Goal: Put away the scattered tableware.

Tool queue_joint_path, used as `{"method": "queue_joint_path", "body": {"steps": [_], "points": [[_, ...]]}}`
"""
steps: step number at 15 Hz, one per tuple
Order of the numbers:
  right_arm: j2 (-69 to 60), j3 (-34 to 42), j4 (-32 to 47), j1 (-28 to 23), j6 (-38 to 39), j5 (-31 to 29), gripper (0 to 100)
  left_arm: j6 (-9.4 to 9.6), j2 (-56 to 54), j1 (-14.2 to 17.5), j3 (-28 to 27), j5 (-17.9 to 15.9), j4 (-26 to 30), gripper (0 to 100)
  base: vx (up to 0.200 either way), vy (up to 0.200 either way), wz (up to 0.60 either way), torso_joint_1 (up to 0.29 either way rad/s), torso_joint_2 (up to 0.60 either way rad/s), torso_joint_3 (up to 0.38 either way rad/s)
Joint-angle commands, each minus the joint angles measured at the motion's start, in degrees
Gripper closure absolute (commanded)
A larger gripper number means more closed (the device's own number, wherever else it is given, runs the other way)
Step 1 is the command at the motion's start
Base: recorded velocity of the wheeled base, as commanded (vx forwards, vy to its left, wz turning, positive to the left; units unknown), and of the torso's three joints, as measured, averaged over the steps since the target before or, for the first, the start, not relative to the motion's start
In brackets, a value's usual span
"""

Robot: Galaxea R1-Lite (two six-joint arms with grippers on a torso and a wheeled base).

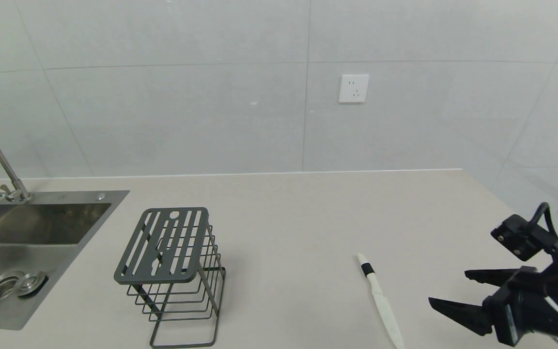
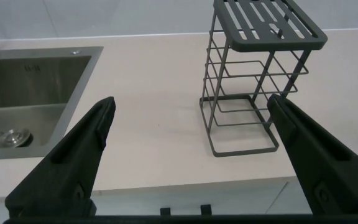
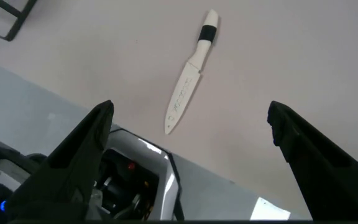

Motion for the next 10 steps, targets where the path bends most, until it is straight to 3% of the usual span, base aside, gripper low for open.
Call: {"method": "queue_joint_path", "body": {"steps": [1, 4, 6, 10], "points": [[10.2, -1.34, -4.83, 0.29, 0.35, -0.18, 0, 0.11, 0.07, 0.0, 0.0, -0.02, -0.01, 0, 0.0, 0.0, 0.0, 0.0, 0.0, 0.0], [15.56, -3.01, -5.0, 1.43, 1.94, -0.18, 0, 0.11, 0.07, 0.0, 0.0, -0.02, -0.01, 0, 0.0, 0.0, 0.0, 0.0, 0.0, 0.0], [20.66, -5.73, -5.0, 5.03, 4.31, -0.45, 0, 0.11, 0.07, 0.0, 0.0, -0.02, -0.01, 0, 0.0, 0.0, 0.0, 0.0, 0.0, 0.0], [28.57, -9.25, -5.79, 10.39, 10.81, -6.25, 0, 0.11, 0.07, 0.0, 0.0, -0.02, -0.01, 0, 0.0, 0.0, 0.0, 0.0, 0.0, 0.0]]}}
